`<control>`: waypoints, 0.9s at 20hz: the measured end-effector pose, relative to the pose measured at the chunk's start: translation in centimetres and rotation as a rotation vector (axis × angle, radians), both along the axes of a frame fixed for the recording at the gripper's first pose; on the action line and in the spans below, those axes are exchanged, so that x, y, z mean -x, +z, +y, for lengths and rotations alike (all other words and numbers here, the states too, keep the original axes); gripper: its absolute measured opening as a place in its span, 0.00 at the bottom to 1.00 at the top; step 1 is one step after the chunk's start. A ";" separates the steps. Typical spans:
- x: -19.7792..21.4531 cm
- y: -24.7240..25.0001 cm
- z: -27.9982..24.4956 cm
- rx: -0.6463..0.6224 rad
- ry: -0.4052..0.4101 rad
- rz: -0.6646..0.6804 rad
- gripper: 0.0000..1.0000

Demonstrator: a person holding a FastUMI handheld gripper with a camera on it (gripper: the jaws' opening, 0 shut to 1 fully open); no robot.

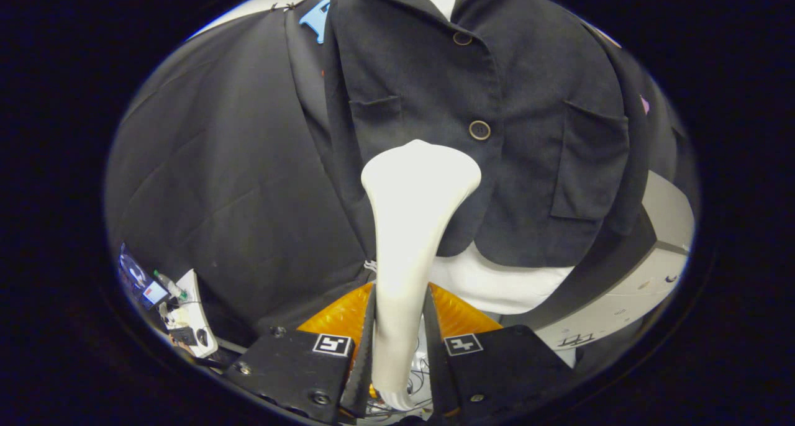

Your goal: Iron the clothes twice with a garment steamer, once on the left side and once on the right side.

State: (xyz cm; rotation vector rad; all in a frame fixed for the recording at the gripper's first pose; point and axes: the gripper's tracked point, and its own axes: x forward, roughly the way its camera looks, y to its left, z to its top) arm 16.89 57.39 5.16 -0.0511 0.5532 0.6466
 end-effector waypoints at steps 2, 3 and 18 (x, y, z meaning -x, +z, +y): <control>0.1 -0.1 -0.9 -0.002 -0.005 -0.003 0.41; 0.2 -0.1 -1.3 0.000 -0.009 -0.005 0.41; 0.9 -1.4 -15.6 -0.036 -0.170 -0.001 0.41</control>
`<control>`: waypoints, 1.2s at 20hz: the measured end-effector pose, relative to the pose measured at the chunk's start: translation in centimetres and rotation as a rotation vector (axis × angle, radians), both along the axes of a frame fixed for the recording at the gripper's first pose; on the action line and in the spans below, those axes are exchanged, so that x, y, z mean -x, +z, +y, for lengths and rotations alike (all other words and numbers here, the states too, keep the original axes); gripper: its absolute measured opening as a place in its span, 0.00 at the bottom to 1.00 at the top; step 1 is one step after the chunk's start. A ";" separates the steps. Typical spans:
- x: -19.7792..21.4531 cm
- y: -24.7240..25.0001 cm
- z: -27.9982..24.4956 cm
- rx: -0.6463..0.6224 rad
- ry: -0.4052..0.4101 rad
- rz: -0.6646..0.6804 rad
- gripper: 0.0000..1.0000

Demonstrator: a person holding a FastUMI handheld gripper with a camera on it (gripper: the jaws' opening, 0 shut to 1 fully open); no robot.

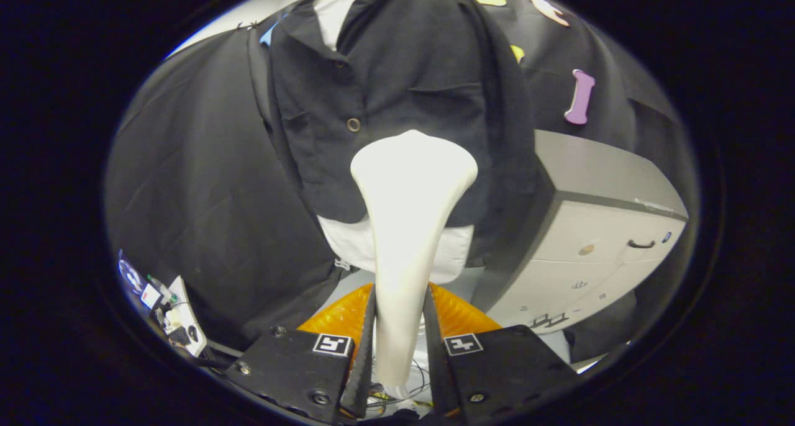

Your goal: Iron the clothes twice with a garment steamer, once on the left side and once on the right side.

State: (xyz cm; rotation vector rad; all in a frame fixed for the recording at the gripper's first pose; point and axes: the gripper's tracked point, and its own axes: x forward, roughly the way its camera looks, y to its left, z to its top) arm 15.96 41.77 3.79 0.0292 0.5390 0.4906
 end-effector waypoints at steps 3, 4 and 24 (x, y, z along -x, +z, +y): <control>0.6 0.3 -4.8 -0.010 -0.052 -0.026 0.41; 1.0 0.3 -6.4 -0.015 -0.067 -0.030 0.41; 15.1 -7.6 -38.6 -0.049 -0.268 -0.019 0.41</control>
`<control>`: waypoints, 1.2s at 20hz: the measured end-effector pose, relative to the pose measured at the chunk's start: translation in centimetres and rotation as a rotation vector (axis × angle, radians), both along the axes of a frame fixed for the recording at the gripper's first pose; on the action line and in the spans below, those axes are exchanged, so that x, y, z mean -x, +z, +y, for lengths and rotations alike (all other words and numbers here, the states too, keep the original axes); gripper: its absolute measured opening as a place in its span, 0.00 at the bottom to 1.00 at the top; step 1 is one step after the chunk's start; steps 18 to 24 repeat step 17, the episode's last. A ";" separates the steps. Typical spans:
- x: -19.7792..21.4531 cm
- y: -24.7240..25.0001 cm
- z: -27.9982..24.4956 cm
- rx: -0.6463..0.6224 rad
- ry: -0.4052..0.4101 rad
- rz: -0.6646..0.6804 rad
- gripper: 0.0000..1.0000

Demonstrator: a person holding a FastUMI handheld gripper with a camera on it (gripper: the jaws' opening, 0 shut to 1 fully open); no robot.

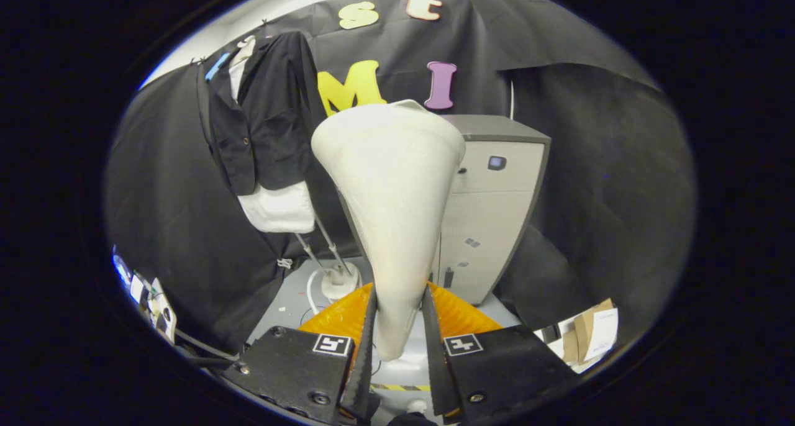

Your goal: Iron the clothes twice with a garment steamer, once on the left side and once on the right side.

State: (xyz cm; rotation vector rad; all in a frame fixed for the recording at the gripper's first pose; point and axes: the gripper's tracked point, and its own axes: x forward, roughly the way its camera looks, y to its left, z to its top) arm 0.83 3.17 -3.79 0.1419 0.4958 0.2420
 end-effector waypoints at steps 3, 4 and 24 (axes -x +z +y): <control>1.8 -1.5 -2.5 -0.019 0.004 -0.004 0.41; 2.2 -1.9 -3.2 -0.024 0.003 -0.006 0.41; 7.7 -4.0 -6.5 -0.031 -0.073 -0.070 0.41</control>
